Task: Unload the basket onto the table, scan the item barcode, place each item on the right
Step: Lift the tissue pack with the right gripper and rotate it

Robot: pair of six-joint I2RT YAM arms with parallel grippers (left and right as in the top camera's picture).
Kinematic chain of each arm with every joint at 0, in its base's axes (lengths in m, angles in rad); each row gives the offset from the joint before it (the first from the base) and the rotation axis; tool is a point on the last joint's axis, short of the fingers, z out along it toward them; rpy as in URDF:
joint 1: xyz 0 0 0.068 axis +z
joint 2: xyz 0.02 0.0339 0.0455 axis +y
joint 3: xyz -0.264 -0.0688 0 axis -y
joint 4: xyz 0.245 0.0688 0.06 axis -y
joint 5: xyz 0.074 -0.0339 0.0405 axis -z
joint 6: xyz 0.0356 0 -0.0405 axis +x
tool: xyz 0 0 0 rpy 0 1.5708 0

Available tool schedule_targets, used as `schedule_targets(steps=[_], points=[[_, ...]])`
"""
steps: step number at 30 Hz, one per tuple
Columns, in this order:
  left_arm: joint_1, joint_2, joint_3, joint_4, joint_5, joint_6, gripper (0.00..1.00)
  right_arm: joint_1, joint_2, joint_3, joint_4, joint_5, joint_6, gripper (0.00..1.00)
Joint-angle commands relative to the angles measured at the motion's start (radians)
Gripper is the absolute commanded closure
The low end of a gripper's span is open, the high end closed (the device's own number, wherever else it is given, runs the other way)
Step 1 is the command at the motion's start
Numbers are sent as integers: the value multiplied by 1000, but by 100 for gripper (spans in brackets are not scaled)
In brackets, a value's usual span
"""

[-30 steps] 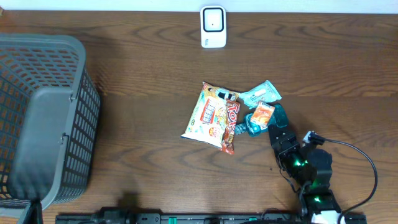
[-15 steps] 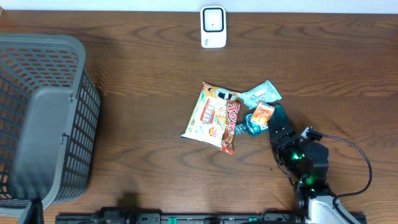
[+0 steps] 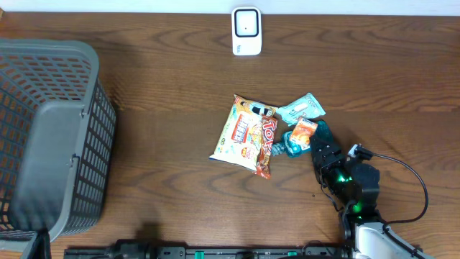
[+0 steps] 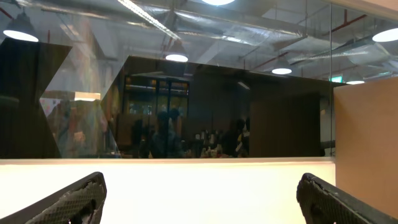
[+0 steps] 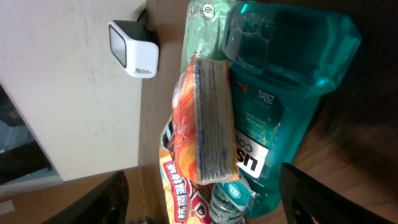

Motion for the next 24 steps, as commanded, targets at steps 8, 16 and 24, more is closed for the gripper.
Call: schedule_targets(steps=[8, 16, 24], points=[[-3, -6, -4, 4, 15, -8, 2, 64, 4, 34, -1, 86, 1, 29], [-3, -6, -4, 4, 15, -8, 2, 110, 23, 68, -5, 155, -26, 28], [-3, -6, -4, 2, 15, -8, 2, 111, 161, 131, -4, 142, -26, 29]])
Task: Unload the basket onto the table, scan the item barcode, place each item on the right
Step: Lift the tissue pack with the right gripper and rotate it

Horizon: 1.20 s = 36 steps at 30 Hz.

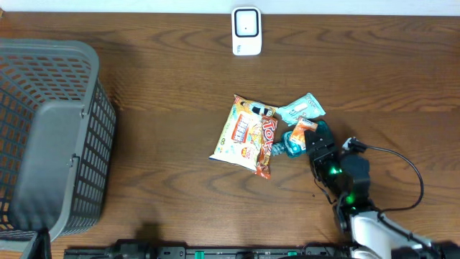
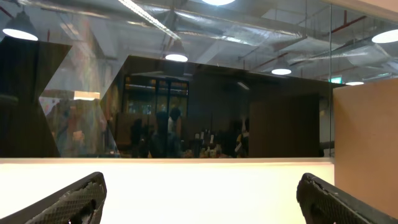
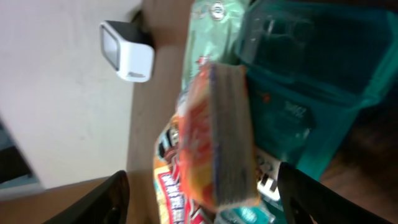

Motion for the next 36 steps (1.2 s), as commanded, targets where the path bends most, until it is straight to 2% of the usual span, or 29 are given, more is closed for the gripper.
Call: schedule_targets(steps=[1, 3, 5, 9, 14, 15, 18, 22, 28, 31, 36], points=[[-3, -6, -4, 1, 15, -2, 2, 12, 72, 58, 1, 10, -21, 29], [-3, -6, -4, 0, 14, -1, 2, 13, 116, 84, 1, 3, -21, 29], [-3, -6, -4, 0, 14, -1, 2, 14, 180, 123, 1, -6, -21, 34], [-3, -6, -4, 0, 12, -1, 2, 14, 231, 142, 1, -29, -38, 59], [-3, -6, -4, -3, 12, -1, 2, 14, 256, 142, 0, -34, -133, 97], [-3, -6, -4, -4, 12, -1, 2, 14, 255, 142, 1, -38, -153, 99], [-3, -6, -4, -4, 11, -1, 2, 13, 255, 142, 10, -77, -189, 99], [-3, -6, -4, -6, 5, 3, 2, -15, 245, 142, 61, -241, -271, 99], [-3, -6, -4, -5, 4, 22, 2, -132, 198, 142, 161, -665, -353, 99], [-3, -6, -4, -5, 4, 22, 2, -202, 195, 142, 161, -890, -293, 99], [-2, -6, -4, -7, 4, 22, 2, -244, 195, 142, 160, -1205, -95, 98]])
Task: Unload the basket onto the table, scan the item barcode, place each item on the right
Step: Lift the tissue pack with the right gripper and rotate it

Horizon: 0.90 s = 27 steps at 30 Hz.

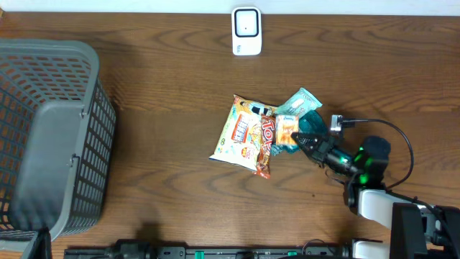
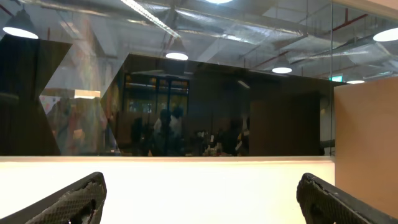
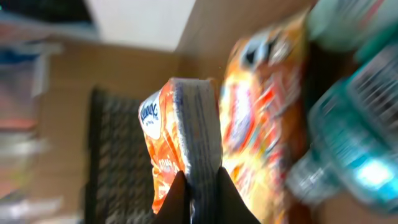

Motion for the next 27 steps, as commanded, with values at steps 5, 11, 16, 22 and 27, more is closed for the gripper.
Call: schedule_targets(steps=[5, 11, 16, 22, 27], points=[[-2, -6, -4, 1, 5, 18, 2, -5, -11, 3, 3, -469, 439, 99], [-2, -5, -4, 1, 5, 17, 2, 33, -11, 2, -9, -469, 636, 99], [-2, -5, -4, 6, 5, 17, 2, 71, -11, 2, -12, -451, 830, 99], [0, -3, -4, 29, -165, 17, 2, 87, -11, 2, -12, -439, 892, 99], [0, 9, -4, 83, -224, 16, 2, 87, -11, 2, -12, -438, 892, 99]])
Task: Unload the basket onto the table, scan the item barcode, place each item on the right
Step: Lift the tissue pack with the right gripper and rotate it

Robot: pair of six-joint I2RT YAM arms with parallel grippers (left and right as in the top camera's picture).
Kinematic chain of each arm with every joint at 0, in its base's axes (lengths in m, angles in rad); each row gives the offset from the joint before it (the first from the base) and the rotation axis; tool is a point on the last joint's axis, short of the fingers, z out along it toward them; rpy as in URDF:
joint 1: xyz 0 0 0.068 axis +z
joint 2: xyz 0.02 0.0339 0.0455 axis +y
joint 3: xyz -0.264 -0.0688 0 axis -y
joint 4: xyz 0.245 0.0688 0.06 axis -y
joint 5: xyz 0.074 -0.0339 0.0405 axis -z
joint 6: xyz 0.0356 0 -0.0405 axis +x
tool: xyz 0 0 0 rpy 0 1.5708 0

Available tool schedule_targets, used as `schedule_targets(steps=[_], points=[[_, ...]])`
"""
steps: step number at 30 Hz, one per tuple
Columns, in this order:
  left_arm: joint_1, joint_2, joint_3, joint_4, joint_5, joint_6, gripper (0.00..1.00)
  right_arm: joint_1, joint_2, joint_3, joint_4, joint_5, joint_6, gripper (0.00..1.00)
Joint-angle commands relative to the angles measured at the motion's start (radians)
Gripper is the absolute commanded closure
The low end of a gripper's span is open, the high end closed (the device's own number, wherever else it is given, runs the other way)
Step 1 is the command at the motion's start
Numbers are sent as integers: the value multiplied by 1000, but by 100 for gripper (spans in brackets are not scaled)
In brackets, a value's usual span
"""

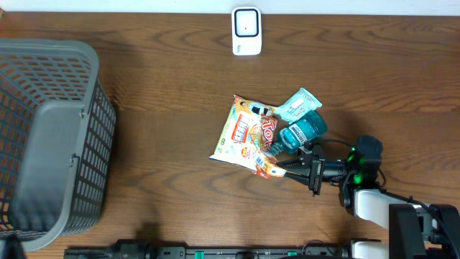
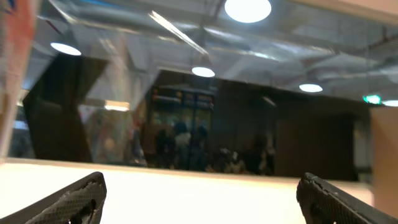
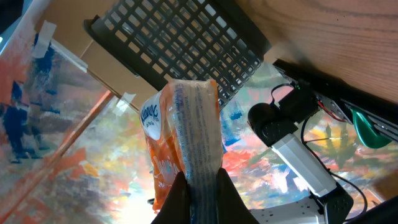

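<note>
My right gripper (image 1: pixel 279 167) is shut on a small orange packet (image 1: pixel 266 167), held edge-on just in front of the pile, towards the table's front edge. In the right wrist view the orange packet (image 3: pixel 185 146) stands upright between the black fingers (image 3: pixel 177 198) of the right gripper (image 3: pixel 198 190). The white barcode scanner (image 1: pixel 246 31) stands at the far edge of the table. My left gripper (image 2: pixel 202 200) is open with nothing between its fingers; its camera faces the room and it does not show in the overhead view.
A snack bag (image 1: pixel 244 132), a teal bottle (image 1: pixel 302 132) and a pale green packet (image 1: pixel 298 104) lie together mid-table. A grey mesh basket (image 1: pixel 50 137) fills the left side, and the basket (image 3: pixel 180 43) also shows in the right wrist view.
My right gripper, still shut on the orange packet, has moved from beside the teal bottle towards the table's front edge and turned. The left wrist view has tilted a little.
My right gripper was open around the orange packet lying on the teal bottle, and still open a moment later. Then it was shut on the packet at the pile. Now the packet is held off the pile, in front of it.
</note>
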Motion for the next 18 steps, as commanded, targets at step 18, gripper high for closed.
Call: schedule_targets(steps=[18], points=[[0, 71, -324, 168, -70, -2, 2, 8, -11, 2, 0, 10, -12, 99]])
